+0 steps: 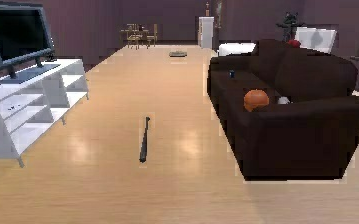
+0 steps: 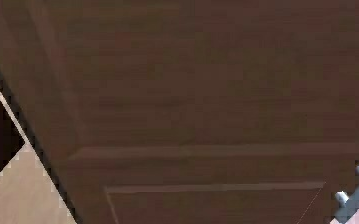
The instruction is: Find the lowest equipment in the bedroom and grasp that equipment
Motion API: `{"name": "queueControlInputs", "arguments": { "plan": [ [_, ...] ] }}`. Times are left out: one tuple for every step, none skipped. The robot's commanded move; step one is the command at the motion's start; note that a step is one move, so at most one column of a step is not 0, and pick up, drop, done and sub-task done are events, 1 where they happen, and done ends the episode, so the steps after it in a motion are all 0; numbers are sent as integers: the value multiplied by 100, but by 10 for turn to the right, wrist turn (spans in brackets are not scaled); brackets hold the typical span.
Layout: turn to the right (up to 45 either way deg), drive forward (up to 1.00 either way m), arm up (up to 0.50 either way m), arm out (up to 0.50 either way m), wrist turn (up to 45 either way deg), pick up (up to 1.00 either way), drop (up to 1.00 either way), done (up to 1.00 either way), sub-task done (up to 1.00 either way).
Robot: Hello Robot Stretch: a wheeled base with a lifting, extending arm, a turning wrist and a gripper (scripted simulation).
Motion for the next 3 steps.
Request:
{"name": "queueControlInputs", "arguments": {
  "plan": [
    [-180,0,0,0,0,0,0,0,0],
    [0,95,0,0,0,0,0,0,0],
    [-390,0,0,0,0,0,0,0,0]
  ]
}}
